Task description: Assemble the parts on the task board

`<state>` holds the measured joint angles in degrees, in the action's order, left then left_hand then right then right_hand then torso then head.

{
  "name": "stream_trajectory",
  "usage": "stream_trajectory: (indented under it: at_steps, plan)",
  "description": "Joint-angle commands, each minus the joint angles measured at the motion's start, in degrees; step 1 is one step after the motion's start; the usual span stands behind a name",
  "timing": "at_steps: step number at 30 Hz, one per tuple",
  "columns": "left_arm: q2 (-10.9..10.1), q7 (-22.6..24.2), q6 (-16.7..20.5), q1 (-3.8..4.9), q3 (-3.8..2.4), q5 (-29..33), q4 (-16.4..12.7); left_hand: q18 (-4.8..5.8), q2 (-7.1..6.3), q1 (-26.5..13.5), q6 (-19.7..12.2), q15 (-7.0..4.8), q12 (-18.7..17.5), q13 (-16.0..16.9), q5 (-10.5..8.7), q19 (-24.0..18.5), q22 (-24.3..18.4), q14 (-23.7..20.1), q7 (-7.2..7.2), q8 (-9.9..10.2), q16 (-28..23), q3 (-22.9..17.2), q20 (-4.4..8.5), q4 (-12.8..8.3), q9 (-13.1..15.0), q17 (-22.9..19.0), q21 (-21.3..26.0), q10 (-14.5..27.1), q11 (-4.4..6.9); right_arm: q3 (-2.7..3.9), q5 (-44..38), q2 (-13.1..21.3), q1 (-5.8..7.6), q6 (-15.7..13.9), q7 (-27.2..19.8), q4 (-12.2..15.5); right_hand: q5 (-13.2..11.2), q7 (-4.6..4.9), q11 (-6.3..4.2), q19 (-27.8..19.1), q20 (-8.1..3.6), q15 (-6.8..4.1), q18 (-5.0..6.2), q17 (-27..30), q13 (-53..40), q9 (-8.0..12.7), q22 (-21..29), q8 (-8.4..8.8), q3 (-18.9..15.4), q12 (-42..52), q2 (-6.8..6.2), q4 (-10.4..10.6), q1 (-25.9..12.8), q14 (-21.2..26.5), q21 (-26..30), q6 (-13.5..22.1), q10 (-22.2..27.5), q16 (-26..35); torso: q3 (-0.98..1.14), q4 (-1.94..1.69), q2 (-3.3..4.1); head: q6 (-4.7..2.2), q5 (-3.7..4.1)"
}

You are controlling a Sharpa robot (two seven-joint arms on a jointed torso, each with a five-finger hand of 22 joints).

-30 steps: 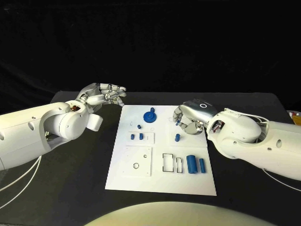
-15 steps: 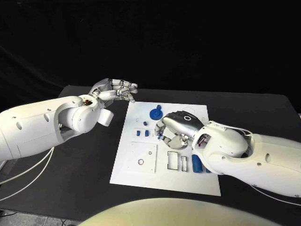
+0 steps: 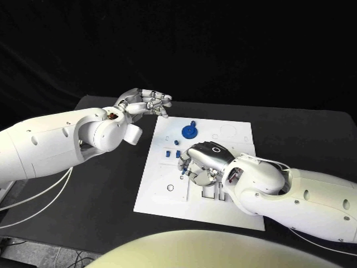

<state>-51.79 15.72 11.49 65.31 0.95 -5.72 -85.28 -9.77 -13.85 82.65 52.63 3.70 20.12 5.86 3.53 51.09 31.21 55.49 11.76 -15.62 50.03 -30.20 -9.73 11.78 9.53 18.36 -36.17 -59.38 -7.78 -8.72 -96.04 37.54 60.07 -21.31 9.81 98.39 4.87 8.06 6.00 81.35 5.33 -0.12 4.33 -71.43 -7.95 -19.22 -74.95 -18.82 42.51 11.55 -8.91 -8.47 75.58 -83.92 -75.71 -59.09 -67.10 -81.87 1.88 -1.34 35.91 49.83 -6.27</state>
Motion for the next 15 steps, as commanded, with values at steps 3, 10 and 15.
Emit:
stream_trajectory:
  at_steps: [3,10,15]
  plan:
    - [0.16,0.17,-1.28,0.05,-0.05,-0.09,-0.04,-0.63,0.46,0.00,-0.37,0.51,0.15,-0.09,-0.14,0.42,-0.05,0.07,-0.02,0.22,-0.39,0.35,-0.14,0.08,-0.09,-0.06,0.32,0.31,-0.07,-0.06,0.00,-0.54,-0.36,0.40,-0.88,-0.81,0.42,0.33,-1.76,0.38,0.09,-0.24,-0.68,0.14,-0.95,0.05,-6.39,0.38,0.12,0.34,1.05,-0.23,0.99,-2.34,-0.02,-0.25,-1.83,-0.07,0.03,-0.01,0.06,0.17,-0.51]
    - [0.15,0.09,-1.38,0.05,-0.05,-0.09,-0.02,-0.63,0.46,0.00,-0.37,0.51,0.15,-0.09,-0.14,0.42,-0.05,0.07,-0.02,0.22,-0.39,0.35,-0.14,0.08,-0.09,-0.06,0.32,0.31,-0.07,-0.13,-0.80,-1.06,-0.69,0.80,-0.55,-1.88,0.42,0.35,-1.74,0.36,0.10,-0.22,-0.67,0.14,-0.95,0.06,-6.38,0.41,0.09,0.32,1.04,-0.21,0.91,-2.34,0.00,-0.23,-1.80,-0.07,0.01,0.02,0.05,0.17,-0.60]
    - [0.16,0.01,-1.51,0.05,-0.05,-0.09,-0.01,-0.63,0.46,-0.02,-0.42,0.53,0.17,-0.09,-0.14,0.45,-0.12,0.06,0.00,0.23,-0.45,0.41,-0.16,0.10,-0.11,-0.07,0.42,0.38,-0.09,-0.17,-1.15,-1.44,-1.01,1.13,-0.51,-2.46,0.42,0.35,-1.74,0.36,0.10,-0.22,-0.67,0.14,-0.95,0.06,-6.38,0.41,0.09,0.32,1.04,-0.21,0.91,-2.34,0.00,-0.23,-1.80,-0.07,0.00,0.00,0.04,0.17,-0.68]
